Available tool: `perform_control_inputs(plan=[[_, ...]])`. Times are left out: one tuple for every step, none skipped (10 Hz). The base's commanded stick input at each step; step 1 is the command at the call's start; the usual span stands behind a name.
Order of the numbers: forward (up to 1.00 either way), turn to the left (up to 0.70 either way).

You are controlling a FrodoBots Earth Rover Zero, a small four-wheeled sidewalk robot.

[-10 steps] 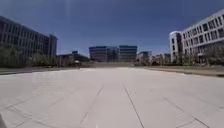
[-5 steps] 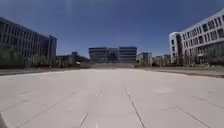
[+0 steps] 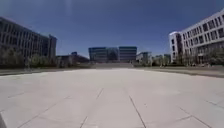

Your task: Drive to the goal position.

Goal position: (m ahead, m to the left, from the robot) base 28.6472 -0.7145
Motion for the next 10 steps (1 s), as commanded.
perform_control_inputs(plan=[[0.7,0.0],[0.7,0.0],[0.7,0.0],[0.7,0.0],[0.7,0.0],[0.7,0.0],[0.7,0.0],[0.7,-0.13],[0.7,-0.34],[0.7,-0.31]])
